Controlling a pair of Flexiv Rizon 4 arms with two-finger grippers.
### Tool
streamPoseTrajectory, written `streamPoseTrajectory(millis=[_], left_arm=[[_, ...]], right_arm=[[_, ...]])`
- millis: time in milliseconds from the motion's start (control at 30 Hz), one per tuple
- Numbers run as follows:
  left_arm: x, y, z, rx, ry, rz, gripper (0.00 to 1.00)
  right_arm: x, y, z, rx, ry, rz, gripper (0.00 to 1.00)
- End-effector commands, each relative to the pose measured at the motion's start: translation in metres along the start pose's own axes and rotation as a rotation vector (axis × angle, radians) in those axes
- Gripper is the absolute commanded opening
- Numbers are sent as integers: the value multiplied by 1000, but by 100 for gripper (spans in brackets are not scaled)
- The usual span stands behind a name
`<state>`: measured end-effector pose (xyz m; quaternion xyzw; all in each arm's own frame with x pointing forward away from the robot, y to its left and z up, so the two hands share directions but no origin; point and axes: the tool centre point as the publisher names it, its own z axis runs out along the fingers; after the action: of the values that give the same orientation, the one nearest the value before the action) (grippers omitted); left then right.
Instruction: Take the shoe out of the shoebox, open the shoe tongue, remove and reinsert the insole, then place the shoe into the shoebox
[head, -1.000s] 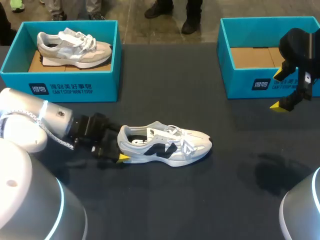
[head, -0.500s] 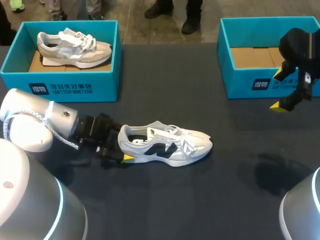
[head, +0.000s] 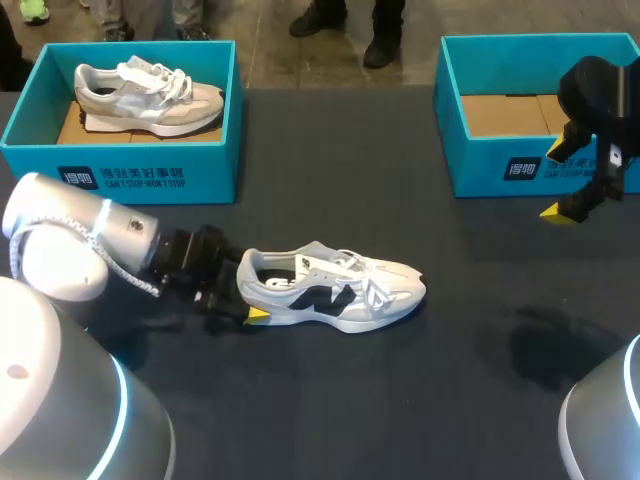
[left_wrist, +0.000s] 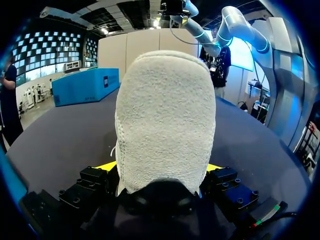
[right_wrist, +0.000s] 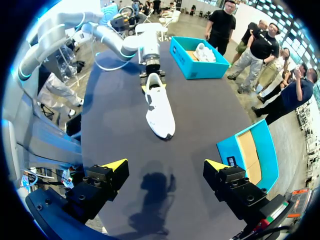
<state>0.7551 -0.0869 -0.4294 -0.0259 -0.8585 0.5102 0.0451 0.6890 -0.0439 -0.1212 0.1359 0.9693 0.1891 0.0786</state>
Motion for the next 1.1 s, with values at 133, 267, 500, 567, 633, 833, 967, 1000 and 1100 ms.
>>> streamPoseTrajectory(millis=[133,267,500,567,633,833,967,1000,1100], left_arm=[[-4,1,7,-4,4,-2,0],[-4,1,7,-4,4,-2,0],[-4,1,7,-4,4,-2,0],[-4,1,7,-4,4,-2,0],[-4,1,7,-4,4,-2,0],[-4,1,7,-4,4,-2,0],[-4,1,7,-4,4,-2,0],[-4,1,7,-4,4,-2,0],[-4,1,7,-4,4,-2,0]], right_arm=[[-2,2,1,4,4,0,100],[-2,2,1,4,4,0,100],[-2,2,1,4,4,0,100],[-2,2,1,4,4,0,100],[-2,2,1,4,4,0,100],[-13,44,21,52,-7,139,100],[-13,72,39,79,-26,239,100],[-15,78,42,101,-34,254,100],[-10,98,54,102,-45,343,100]])
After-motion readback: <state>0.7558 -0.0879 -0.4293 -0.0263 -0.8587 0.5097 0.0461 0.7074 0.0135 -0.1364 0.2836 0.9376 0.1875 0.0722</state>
